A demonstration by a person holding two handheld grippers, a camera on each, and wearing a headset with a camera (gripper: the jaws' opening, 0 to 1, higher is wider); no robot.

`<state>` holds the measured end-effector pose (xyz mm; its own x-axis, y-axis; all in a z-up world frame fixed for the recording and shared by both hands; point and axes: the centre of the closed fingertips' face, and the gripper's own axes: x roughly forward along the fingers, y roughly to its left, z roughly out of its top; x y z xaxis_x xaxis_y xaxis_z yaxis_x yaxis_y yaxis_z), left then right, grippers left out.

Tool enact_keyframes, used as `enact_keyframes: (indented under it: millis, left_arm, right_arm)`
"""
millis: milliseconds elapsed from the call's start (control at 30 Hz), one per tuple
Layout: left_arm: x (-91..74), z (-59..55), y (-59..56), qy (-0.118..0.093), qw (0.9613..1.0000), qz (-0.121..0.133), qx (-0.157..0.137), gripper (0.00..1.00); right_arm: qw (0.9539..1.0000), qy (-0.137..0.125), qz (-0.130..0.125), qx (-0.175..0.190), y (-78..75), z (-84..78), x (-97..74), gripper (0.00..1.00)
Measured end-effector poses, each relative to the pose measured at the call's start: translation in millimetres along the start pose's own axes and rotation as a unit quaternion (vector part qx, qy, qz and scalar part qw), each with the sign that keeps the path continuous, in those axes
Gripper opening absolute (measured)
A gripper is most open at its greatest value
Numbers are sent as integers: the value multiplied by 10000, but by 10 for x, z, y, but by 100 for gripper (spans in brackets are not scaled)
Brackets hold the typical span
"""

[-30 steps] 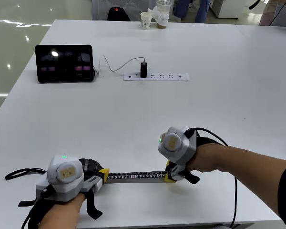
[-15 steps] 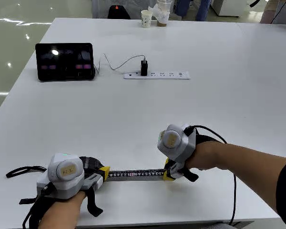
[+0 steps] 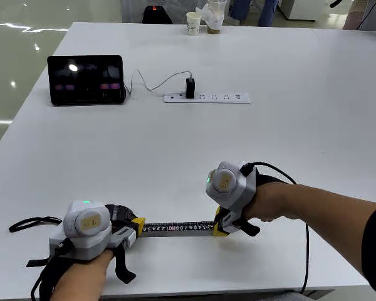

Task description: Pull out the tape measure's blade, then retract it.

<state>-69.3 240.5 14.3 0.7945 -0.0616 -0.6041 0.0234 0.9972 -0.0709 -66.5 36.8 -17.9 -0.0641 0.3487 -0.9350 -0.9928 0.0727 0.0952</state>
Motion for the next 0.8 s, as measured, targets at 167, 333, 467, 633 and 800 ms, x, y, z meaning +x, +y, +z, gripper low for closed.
enact_keyframes:
  millis: [167,333,467,633,800]
  left_arm:
    - [-5,2,1,-2,10000,-4,-1,63]
    - [-7,-1,1,-1,10000,-7,4,63]
    - [-5,-2,-1,-1,10000,-10,4,63]
    - [3,-1,2,1,10000,-12,1,63]
    - [10,0,3,-2,10000,-14,4,63]
  right_arm:
    - [10000,-9,10,-40,11,19,13,11]
    - [10000,-61,33,-10,16,57,28,11]
    - [10000,-70,33,3,17,82,44,11]
    - [10000,-85,26,-18,25,113,58,11]
    - [9999,-63,-10,-111,34,136,66,11]
